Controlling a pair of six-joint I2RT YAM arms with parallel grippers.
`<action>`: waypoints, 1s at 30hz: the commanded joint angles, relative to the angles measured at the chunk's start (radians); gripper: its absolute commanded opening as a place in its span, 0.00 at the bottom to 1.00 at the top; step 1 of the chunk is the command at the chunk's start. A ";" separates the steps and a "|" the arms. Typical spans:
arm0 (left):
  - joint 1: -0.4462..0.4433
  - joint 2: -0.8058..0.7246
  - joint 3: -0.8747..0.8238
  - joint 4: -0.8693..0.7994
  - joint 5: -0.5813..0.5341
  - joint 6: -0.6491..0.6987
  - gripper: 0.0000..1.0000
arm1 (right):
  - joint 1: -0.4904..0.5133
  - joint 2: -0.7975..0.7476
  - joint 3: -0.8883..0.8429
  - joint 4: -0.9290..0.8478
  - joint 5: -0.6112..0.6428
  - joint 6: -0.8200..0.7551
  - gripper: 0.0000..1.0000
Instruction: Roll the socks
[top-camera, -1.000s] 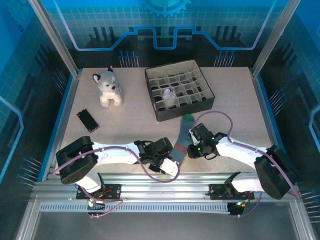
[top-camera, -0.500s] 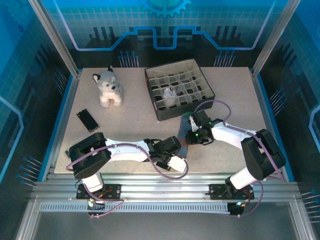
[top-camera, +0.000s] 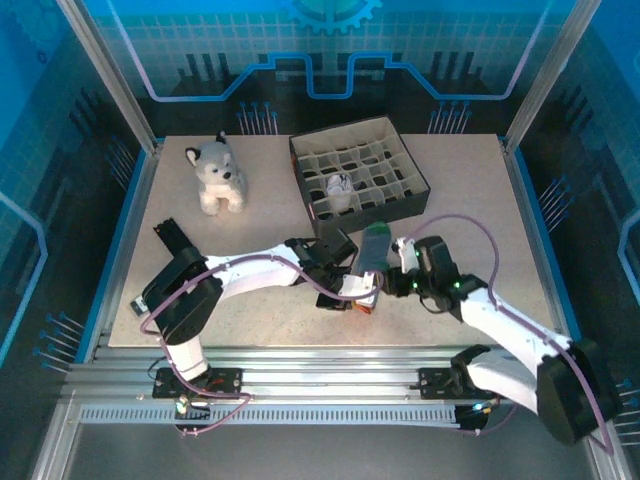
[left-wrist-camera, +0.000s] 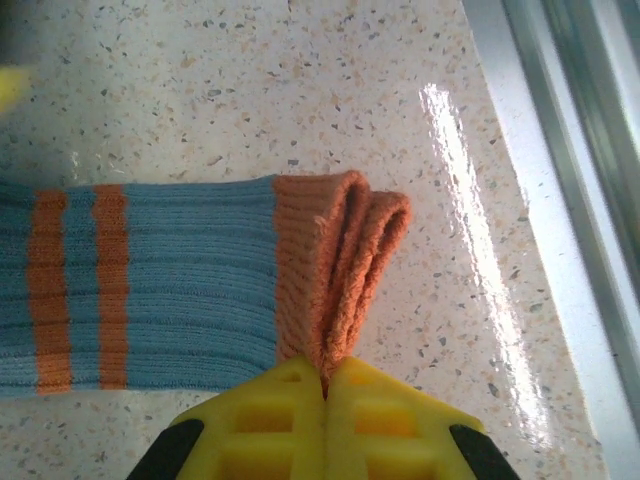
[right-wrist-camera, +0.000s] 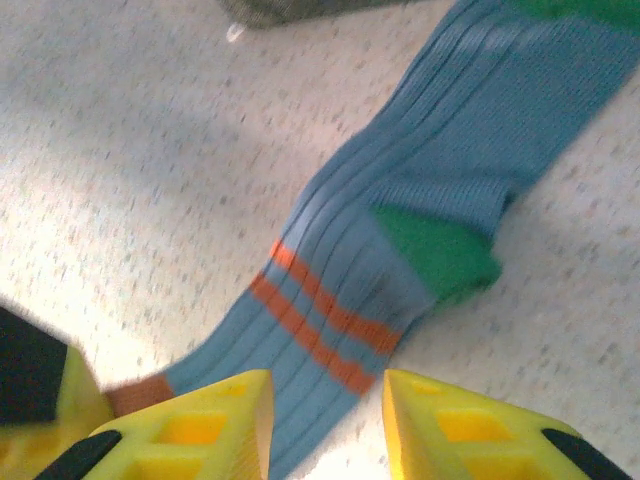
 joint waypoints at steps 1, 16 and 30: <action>0.031 0.043 0.043 -0.130 0.162 -0.005 0.00 | 0.084 -0.118 -0.098 0.099 -0.028 -0.001 0.35; 0.155 0.134 0.173 -0.320 0.321 0.046 0.00 | 0.431 -0.215 -0.197 0.194 0.172 -0.036 0.51; 0.174 0.164 0.228 -0.369 0.357 0.060 0.00 | 0.479 -0.045 -0.203 0.351 0.297 -0.003 0.50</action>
